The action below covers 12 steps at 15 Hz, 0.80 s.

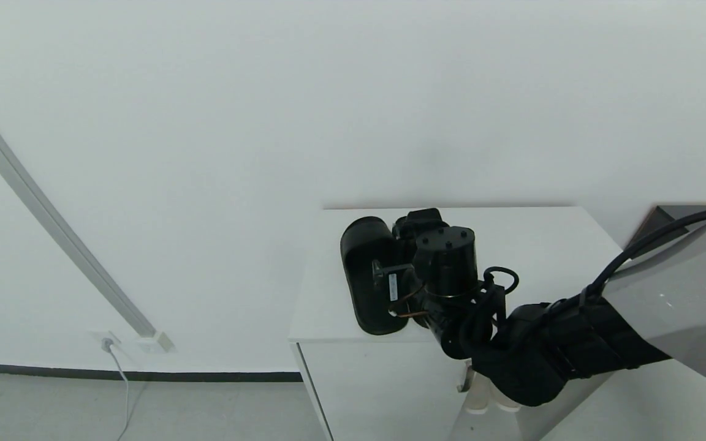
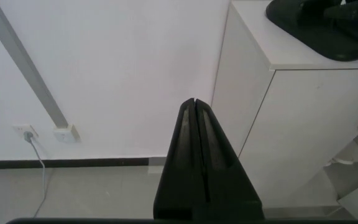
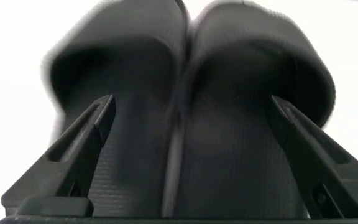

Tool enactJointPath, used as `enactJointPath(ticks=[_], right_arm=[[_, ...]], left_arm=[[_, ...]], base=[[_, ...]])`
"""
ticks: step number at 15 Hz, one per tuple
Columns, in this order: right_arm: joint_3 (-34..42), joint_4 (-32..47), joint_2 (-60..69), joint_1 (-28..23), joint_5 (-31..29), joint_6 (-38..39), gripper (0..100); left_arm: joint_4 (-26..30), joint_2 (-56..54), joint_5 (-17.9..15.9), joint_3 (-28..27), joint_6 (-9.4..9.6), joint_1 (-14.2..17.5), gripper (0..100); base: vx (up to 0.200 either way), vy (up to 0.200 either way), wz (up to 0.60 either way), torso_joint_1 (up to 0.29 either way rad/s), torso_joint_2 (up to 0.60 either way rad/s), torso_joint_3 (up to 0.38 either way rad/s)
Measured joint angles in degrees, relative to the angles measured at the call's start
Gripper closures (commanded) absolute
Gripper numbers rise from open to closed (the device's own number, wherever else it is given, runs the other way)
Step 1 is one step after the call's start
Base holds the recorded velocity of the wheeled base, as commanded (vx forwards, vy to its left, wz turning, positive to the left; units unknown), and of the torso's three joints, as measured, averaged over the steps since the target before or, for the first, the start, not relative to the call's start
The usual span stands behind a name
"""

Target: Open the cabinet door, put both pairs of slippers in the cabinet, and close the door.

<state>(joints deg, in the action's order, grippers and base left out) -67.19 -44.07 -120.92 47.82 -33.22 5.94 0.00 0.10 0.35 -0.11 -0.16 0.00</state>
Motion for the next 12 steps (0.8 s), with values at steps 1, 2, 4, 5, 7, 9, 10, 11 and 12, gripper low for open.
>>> enactJointPath(ticks=[1,2,4,5,7,9,10,11,12], right_arm=[[-0.4,-0.9,-0.5,-0.1,0.1,-0.1,0],[-0.9,-1.3,-1.3,-0.4,0.1,-0.3,0],[-2.7,-1.8,-3.0,-1.0,0.2,-0.4,0],[-3.4,-1.8,-3.9,-1.2,0.3,-0.4,0],[-5.9,-1.9,-5.8,-2.2,0.5,-0.5,0],[-8.6,-1.8,-7.6,-3.3,0.6,-1.2,0],[-9.7,-1.9,-8.3,-3.6,0.7,-1.5,0],[-10.8,-1.7,-8.9,-3.9,0.7,-1.6,0],[-11.7,-1.6,-9.4,-4.1,0.7,-1.6,0]], left_arm=[[0.0,0.0,0.0,0.0,0.0,0.0,100],[0.0,0.0,0.0,0.0,0.0,0.0,100],[0.0,0.0,0.0,0.0,0.0,0.0,100],[0.0,0.0,0.0,0.0,0.02,0.0,100],[0.0,0.0,0.0,0.0,0.06,0.0,100],[0.0,0.0,0.0,0.0,0.06,0.0,100],[0.0,0.0,0.0,0.0,0.09,0.0,100],[0.0,0.0,0.0,0.0,0.09,0.0,100],[0.0,0.0,0.0,0.0,0.09,0.0,100]], base=[[0.0,0.0,0.0,0.0,0.0,0.0],[0.0,0.0,0.0,0.0,0.0,0.0],[0.0,0.0,0.0,0.0,0.0,0.0],[0.0,0.0,0.0,0.0,0.0,0.0],[0.0,0.0,0.0,0.0,0.0,0.0],[0.0,0.0,0.0,0.0,0.0,0.0],[0.0,0.0,0.0,0.0,0.0,0.0],[0.0,0.0,0.0,0.0,0.0,0.0],[0.0,0.0,0.0,0.0,0.0,0.0]])
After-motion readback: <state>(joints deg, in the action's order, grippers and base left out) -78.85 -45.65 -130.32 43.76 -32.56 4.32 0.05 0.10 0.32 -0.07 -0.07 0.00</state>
